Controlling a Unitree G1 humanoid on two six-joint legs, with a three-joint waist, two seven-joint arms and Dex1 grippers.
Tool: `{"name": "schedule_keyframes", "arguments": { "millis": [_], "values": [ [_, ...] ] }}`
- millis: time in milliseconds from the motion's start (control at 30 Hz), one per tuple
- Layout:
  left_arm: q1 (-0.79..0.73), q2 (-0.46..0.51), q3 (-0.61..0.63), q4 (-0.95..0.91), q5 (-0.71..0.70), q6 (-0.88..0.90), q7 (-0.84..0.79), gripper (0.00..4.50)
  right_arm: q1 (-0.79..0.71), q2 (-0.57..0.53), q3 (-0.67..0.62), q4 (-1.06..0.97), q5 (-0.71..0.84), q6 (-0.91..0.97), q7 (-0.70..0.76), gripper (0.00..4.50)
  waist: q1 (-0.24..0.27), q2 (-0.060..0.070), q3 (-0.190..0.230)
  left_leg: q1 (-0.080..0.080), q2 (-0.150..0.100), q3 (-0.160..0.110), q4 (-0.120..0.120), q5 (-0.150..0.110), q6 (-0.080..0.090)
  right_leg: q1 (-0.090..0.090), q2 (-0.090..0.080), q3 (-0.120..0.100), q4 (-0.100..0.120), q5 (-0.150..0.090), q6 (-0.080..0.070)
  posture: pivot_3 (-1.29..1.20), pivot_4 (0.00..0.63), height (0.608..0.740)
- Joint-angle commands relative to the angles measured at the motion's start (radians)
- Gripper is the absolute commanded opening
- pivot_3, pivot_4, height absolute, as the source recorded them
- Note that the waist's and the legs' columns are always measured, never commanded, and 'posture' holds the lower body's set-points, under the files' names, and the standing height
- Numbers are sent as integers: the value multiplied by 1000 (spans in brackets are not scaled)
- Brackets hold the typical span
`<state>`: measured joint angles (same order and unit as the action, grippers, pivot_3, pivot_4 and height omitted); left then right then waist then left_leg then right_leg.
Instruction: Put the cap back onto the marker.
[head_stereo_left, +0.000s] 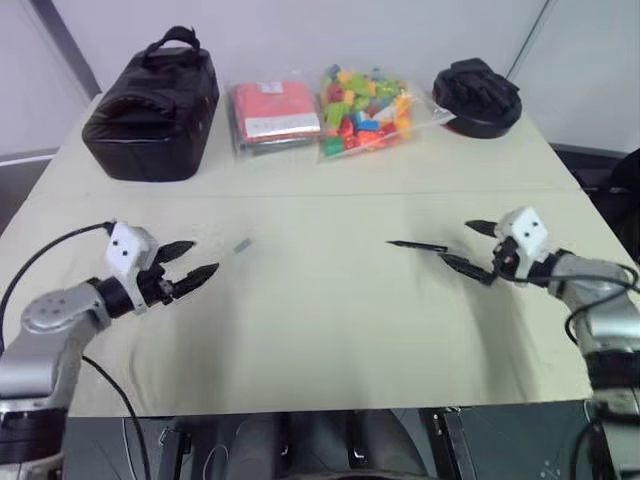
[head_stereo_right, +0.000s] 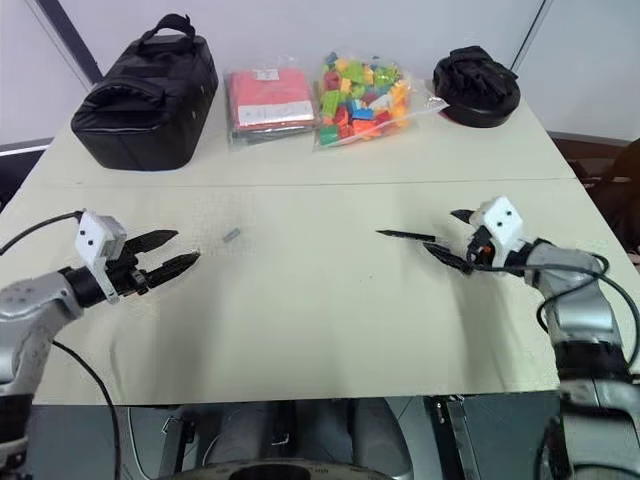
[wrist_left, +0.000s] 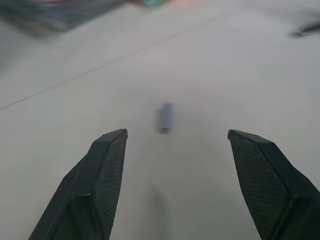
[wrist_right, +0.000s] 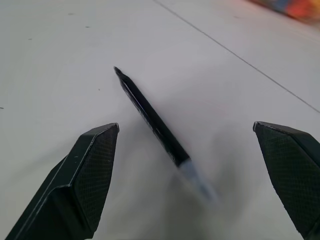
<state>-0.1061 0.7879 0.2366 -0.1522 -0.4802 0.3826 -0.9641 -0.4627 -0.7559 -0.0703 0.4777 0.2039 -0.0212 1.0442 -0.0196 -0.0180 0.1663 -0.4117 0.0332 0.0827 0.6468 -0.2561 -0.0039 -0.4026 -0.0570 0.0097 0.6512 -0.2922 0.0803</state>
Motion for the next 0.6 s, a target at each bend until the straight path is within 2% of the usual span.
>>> {"name": "schedule_keyframes", "arguments": {
  "millis": [33, 133, 300, 600],
  "values": [
    [-77, 69, -27, -2, -41, 16, -129, 3360, -124, 25, 34, 176, -31, -113, 79, 4461, 0, 0, 0, 0, 0, 0, 0, 0, 0, 0, 0, 0, 0, 0, 0, 0, 150, 740],
    [-120, 103, -48, 24, -33, 20, -180, 3360, -201, 57, 31, 294, -26, -140, 107, 4461, 1, 0, 0, 0, 0, 0, 0, 0, 0, 0, 1, 0, 0, 0, 1, 0, 150, 740],
    [-154, 146, -90, 35, 3, -23, -264, 3360, -245, 65, 92, 473, -109, -249, 160, 4461, 2, 0, 0, 0, 0, 1, 0, 0, 0, 0, 0, 0, 0, 0, 1, 0, 150, 740],
    [-150, 125, -94, 39, 15, -40, -260, 3360, -307, 50, 110, 611, -166, -332, 203, 4461, 1, 0, 1, 0, 1, 1, 2, 0, 0, 0, 0, 1, 2, 0, 1, 0, 150, 740]
  ]
}}
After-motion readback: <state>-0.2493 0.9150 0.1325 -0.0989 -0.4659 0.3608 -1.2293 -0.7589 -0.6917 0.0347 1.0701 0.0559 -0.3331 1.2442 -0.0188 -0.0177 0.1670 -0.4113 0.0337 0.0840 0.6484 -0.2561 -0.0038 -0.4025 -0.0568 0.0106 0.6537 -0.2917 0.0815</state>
